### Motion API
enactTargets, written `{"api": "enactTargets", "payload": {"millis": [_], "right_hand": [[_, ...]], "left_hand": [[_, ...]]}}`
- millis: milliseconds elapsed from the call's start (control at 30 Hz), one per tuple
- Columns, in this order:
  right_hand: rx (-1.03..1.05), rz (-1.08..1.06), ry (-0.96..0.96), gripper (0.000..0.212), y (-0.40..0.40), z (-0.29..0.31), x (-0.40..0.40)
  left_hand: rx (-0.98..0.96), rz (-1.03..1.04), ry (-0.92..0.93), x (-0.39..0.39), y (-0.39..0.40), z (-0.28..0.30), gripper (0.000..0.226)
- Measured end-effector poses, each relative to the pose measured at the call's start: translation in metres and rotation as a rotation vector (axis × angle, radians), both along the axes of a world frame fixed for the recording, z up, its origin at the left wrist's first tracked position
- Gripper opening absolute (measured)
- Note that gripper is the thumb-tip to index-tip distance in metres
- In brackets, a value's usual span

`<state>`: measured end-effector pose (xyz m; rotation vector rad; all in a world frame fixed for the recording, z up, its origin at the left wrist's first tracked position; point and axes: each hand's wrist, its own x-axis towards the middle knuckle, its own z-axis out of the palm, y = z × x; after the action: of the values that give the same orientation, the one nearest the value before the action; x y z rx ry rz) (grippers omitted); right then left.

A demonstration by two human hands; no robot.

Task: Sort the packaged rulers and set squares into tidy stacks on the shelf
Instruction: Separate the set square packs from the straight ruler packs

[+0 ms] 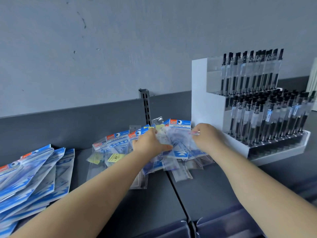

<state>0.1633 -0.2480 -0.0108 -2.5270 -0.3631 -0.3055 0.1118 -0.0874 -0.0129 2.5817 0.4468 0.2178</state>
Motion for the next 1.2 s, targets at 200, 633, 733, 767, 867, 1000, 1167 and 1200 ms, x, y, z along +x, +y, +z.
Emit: {"api": "enactTargets", "payload": {"millis": [200, 633, 733, 767, 867, 1000, 1167, 1200], "right_hand": [[0.627, 0.078, 0.096, 0.015, -0.002, 0.004, 0.002], [1.117, 0.581, 0.807, 0.028, 0.070, 0.026, -0.083], [1.042, 0.646, 0.772, 0.029, 0.091, 0.027, -0.106], [1.016, 0.666, 0.759, 0.030, 0.098, 0.028, -0.114], [0.942, 0.731, 0.755, 0.032, 0.122, 0.029, -0.136], [0.900, 0.785, 0.810, 0.032, 0.160, 0.031, -0.169], [0.851, 0.847, 0.842, 0.031, 0.209, 0.031, -0.213], [0.842, 0.857, 0.842, 0.032, 0.220, 0.032, -0.222]], "left_hand": [[-0.524, 0.060, -0.284, -0.015, 0.010, 0.018, 0.066], [-0.821, 0.260, -0.501, -0.116, 0.064, 0.040, 0.026], [-0.819, 0.295, -0.547, -0.145, 0.082, 0.040, 0.026], [-0.818, 0.299, -0.561, -0.155, 0.088, 0.040, 0.027], [-0.803, 0.296, -0.592, -0.188, 0.107, 0.040, 0.029], [-0.784, 0.318, -0.633, -0.230, 0.135, 0.039, 0.027], [-0.776, 0.363, -0.670, -0.282, 0.175, 0.036, 0.028], [-0.772, 0.372, -0.674, -0.293, 0.184, 0.036, 0.028]]}}
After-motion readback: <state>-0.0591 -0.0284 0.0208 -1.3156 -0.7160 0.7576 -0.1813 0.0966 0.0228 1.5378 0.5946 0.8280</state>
